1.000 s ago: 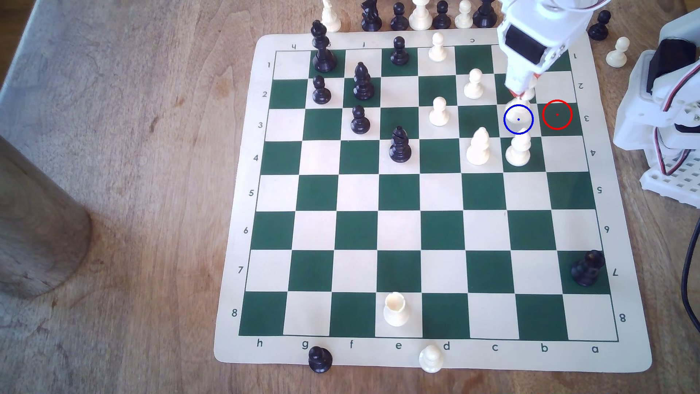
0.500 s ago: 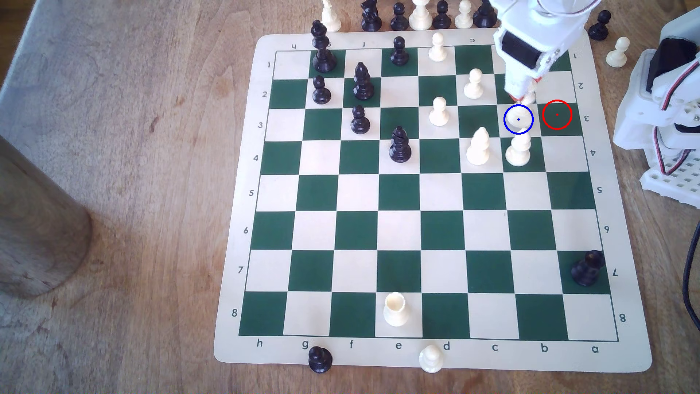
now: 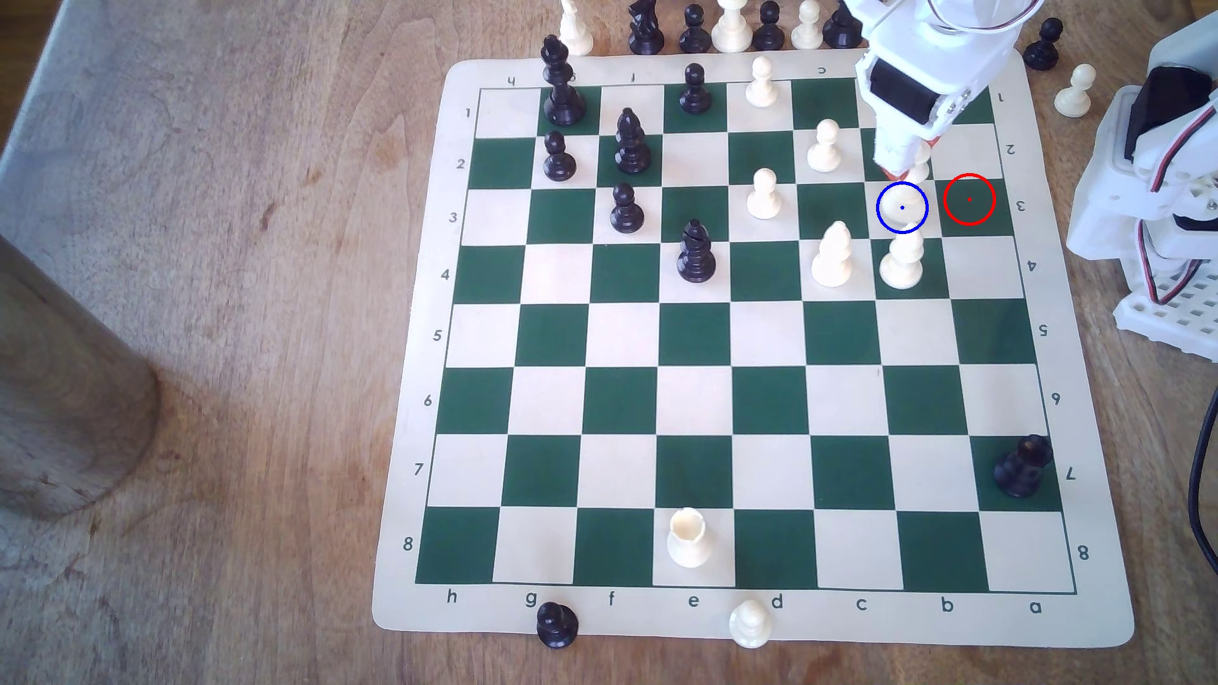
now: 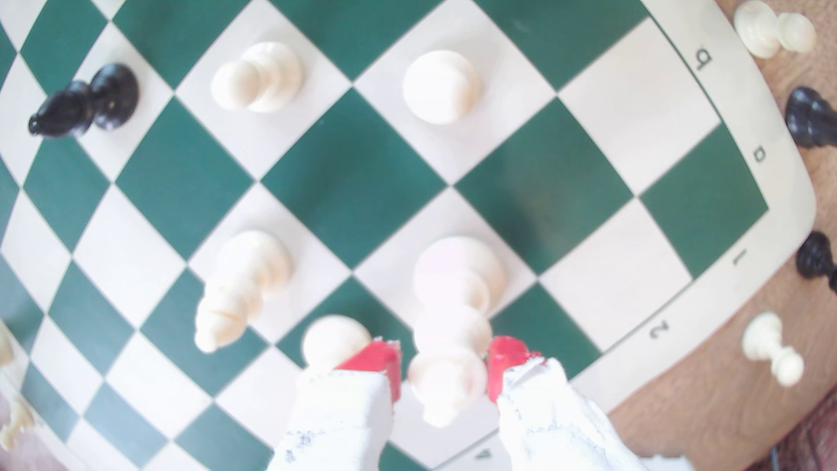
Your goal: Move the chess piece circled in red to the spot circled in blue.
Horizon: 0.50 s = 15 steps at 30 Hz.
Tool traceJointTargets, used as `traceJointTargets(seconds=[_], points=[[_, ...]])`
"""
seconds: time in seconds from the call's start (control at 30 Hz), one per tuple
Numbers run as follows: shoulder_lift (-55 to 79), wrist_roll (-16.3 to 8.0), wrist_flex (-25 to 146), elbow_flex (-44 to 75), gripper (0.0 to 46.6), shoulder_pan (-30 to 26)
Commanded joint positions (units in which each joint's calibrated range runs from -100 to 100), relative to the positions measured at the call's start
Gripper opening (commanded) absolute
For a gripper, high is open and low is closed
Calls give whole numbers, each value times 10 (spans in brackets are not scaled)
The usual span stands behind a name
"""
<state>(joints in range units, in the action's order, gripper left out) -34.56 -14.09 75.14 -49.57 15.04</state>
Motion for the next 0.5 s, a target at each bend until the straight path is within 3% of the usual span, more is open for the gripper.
traceJointTargets(seconds=[0.0, 0.2, 0.47], points=[[-9, 4, 20, 12, 194, 3], [-19, 10, 38, 18, 281, 13], [-32, 11, 52, 23, 331, 17]])
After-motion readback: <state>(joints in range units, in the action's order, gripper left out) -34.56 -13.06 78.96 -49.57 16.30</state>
